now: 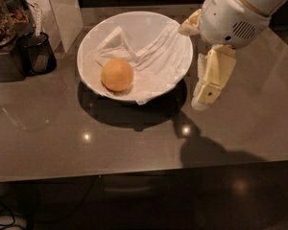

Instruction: Pick orange from white bowl

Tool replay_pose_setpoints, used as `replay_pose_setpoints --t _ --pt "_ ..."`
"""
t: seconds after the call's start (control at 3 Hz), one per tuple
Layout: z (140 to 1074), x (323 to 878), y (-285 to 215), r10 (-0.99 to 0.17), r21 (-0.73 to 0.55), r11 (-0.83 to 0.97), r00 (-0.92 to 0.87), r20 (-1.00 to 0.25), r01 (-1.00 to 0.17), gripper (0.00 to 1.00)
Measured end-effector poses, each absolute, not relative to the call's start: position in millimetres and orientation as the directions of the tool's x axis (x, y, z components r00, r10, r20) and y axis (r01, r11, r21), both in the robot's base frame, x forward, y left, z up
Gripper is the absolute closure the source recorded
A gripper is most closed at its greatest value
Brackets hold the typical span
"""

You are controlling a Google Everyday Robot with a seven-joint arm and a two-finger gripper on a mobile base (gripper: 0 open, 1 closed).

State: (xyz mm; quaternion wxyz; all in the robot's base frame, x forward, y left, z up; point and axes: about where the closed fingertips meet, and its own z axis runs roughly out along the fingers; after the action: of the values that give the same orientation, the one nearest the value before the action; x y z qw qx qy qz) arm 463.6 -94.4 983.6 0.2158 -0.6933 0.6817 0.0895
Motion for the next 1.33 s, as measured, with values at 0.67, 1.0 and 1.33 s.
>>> replay_pose_setpoints --t 0.67,1.0,1.33 --pt "978.4 484.2 -43.3 -0.838 -0.166 -0.057 0.137 -0.528 -0.984 0.00" --pt "978.1 484.7 -42.9 -0.836 -0.167 -0.056 0.137 -0.531 -0.984 0.00" --pt "983.7 511.3 -34.4 -0.814 -0.194 -0.054 0.155 -0.559 -0.980 0.00"
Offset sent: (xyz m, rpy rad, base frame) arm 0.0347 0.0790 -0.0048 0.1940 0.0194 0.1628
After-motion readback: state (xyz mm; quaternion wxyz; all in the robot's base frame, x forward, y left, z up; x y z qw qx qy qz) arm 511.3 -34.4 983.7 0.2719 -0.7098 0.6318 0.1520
